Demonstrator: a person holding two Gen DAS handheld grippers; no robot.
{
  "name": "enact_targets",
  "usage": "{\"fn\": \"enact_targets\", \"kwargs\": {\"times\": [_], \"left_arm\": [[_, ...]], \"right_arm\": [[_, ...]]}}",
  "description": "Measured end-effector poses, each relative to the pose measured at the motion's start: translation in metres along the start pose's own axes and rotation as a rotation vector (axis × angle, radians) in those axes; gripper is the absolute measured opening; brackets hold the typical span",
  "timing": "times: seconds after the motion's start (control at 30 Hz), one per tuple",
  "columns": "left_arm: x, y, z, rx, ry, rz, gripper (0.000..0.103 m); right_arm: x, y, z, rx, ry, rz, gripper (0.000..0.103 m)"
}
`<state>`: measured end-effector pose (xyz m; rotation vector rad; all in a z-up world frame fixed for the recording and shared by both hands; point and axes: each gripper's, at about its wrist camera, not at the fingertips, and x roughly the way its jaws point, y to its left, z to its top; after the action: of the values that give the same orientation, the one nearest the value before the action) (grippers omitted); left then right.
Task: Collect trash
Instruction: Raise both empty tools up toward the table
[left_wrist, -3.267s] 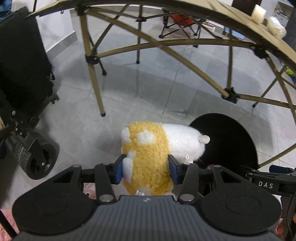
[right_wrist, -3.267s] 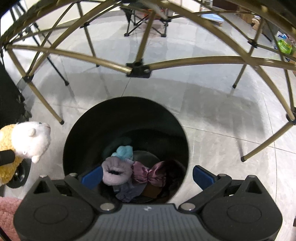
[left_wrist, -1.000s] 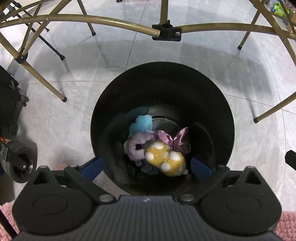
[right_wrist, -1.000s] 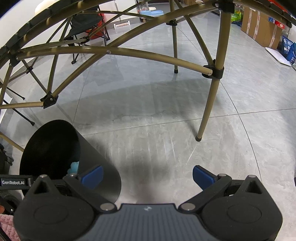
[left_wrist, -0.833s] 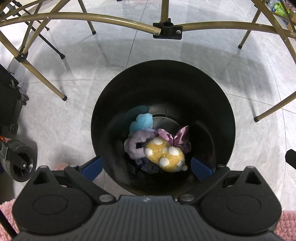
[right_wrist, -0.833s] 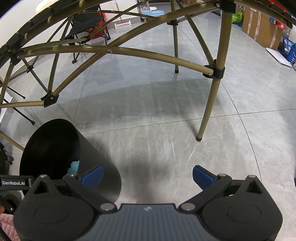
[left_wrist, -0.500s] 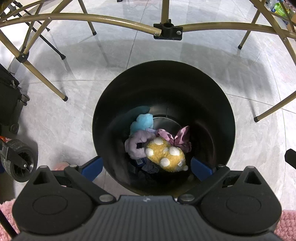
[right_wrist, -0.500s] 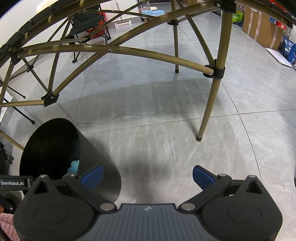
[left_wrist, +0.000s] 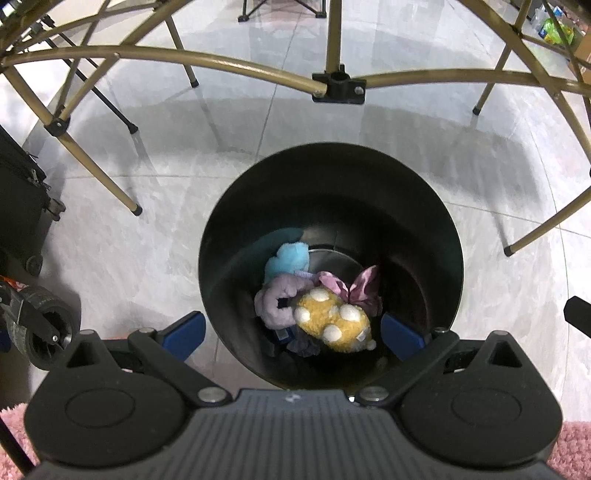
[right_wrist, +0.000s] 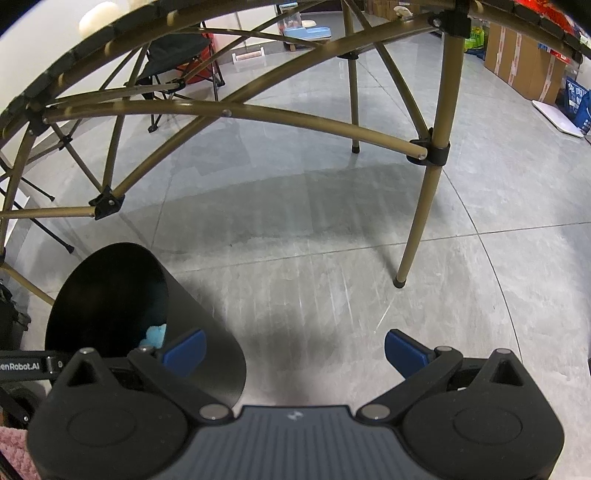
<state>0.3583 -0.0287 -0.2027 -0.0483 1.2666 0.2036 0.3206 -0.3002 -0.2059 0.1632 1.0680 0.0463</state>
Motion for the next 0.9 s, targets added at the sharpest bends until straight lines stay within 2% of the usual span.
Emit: {"fn": "enact_targets", "kwargs": {"times": [0.23, 0.4, 0.6, 0.9], "left_arm": [[-0.014, 0.002, -0.002, 0.000, -0.067, -0.010, 0.103], [-0.038, 0.004, -0.006, 0.010, -0.158, -0.025, 0.103], [-0.077, 0.009, -0.009, -0.003, -0.313, -0.041, 0.103], [-0.119, 0.019, -0.001, -0.045, -0.450, -0.090, 0.103]], "right_arm": [[-0.009, 0.001, 0.003, 0.005, -0.034, 0.007, 0.103], [-0.023, 0.004, 0.007, 0.002, -0.075, 0.024, 0.103], [-0.044, 0.010, 0.014, -0.002, -0.150, 0.046, 0.103], [-0.087, 0.022, 0.032, -0.008, -0.325, 0.140, 0.103]]}}
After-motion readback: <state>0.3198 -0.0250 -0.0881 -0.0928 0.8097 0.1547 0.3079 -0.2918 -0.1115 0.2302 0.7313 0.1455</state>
